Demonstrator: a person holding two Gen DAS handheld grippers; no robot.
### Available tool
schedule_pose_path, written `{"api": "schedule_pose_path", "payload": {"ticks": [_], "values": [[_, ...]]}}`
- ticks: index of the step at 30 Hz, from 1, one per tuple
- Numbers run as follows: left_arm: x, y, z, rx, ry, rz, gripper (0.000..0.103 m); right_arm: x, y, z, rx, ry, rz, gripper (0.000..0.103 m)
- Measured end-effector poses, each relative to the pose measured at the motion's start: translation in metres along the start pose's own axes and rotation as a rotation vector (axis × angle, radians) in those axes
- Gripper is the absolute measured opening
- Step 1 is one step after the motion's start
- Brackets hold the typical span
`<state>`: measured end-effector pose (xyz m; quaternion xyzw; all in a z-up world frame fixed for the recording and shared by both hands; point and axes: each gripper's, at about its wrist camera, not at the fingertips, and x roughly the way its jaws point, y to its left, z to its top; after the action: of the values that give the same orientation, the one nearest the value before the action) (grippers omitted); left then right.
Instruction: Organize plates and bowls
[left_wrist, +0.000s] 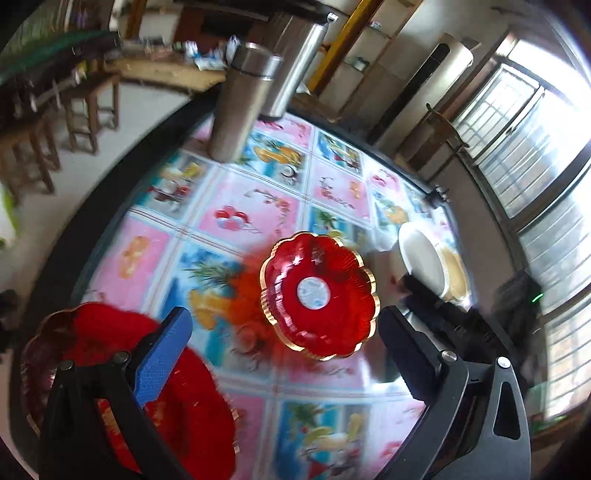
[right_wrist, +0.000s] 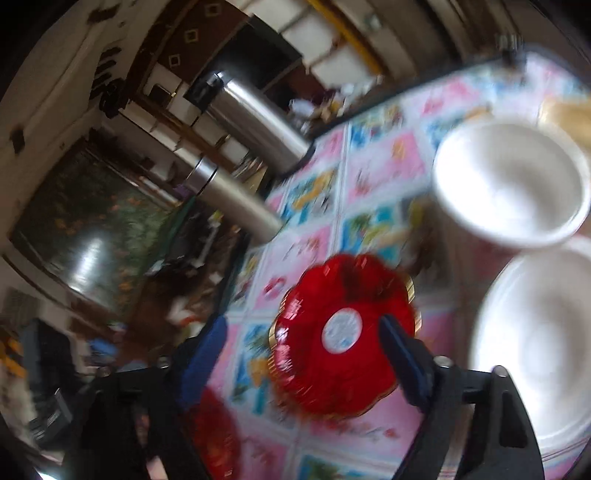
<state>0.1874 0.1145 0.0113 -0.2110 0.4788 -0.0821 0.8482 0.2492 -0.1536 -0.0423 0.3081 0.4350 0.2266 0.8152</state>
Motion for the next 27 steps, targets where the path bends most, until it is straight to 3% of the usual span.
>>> {"api": "schedule_pose_path", "payload": {"ticks": [3,5,9,12,16,19,27], "values": [[0.023,-0.001,0.012,-0.040,0.073,-0.025,0.097,0.004,-0.014,-0.002,0.092,0.050,0.051,0.078],[0.040,0.000,0.015,-0.078,0.116,-0.020,0.097,-0.003,-0.011,-0.003,0.083,0.080,0.080,0.078],[0.067,0.001,0.019,-0.140,0.183,-0.040,0.097,-0.028,0.006,-0.008,0.000,0.060,0.017,0.078],[0.079,-0.001,0.020,-0.148,0.194,-0.013,0.097,-0.030,-0.003,-0.005,0.021,0.089,0.011,0.078],[0.093,0.001,0.019,-0.161,0.214,-0.008,0.097,-0.014,-0.026,-0.006,0.156,0.176,0.045,0.076],[0.098,0.004,0.018,-0.182,0.215,-0.010,0.097,-0.009,-0.027,-0.008,0.146,0.201,-0.001,0.073],[0.094,0.005,-0.001,-0.271,0.148,-0.100,0.097,-0.004,-0.038,-0.010,0.182,0.207,-0.035,0.070]]}}
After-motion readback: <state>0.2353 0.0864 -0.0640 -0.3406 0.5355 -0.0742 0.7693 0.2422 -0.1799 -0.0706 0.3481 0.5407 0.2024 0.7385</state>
